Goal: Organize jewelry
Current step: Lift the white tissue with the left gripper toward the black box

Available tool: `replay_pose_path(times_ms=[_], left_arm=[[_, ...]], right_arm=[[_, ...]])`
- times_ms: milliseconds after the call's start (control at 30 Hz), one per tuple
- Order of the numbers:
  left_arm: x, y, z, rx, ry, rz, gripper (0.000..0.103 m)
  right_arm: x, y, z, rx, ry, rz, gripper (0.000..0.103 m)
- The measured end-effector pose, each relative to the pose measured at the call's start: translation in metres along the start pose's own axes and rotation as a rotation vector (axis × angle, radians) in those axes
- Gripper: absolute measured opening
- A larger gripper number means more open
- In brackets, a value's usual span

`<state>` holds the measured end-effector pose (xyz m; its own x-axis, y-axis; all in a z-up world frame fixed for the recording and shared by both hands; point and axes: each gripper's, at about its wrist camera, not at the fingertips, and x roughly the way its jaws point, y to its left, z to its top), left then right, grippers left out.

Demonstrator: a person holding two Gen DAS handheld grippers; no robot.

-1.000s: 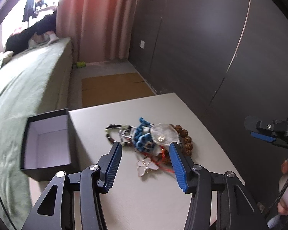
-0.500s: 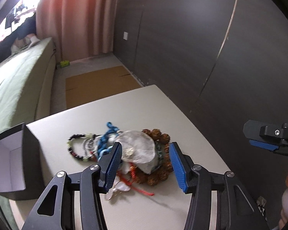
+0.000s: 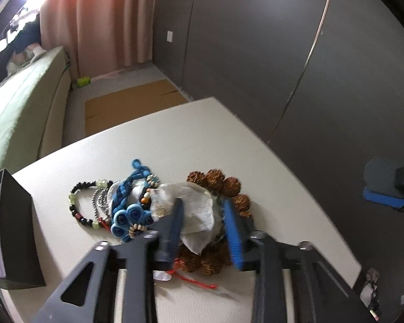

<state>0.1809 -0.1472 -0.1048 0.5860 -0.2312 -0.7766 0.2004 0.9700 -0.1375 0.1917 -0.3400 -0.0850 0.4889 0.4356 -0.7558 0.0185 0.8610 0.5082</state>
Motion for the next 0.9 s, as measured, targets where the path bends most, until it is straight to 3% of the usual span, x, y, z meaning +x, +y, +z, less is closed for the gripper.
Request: replay_pose_path(times_ms=[200,333,400,767,900], left_arm=[[0.008,-0.001,-0.005,0.041,0.037,0.029,0.018],[0.005,0.005,-0.008,0.020,0.039,-0.005,0.015],[-0.002,0.014,-0.008,-0.024,0.024,-0.039,0.000],[-0.054,0.059,0.001,-0.168,-0.101,-0.076,0.000],[-0.065,0.069,0.003,-0.194,-0.123,-0.080,0.000]], right_arm=[[0.011,0.008,-0.001,-0.011,0.022,-0.004,0.089],[0.016,0.014,-0.002,-0.016,0.031,-0.007,0.089],[0.018,0.017,-0.003,-0.019,0.031,-0.009,0.089],[0.035,0.032,-0.009,-0.041,0.069,0.017,0.089],[0.047,0.041,-0.013,-0.041,0.106,0.069,0.069]])
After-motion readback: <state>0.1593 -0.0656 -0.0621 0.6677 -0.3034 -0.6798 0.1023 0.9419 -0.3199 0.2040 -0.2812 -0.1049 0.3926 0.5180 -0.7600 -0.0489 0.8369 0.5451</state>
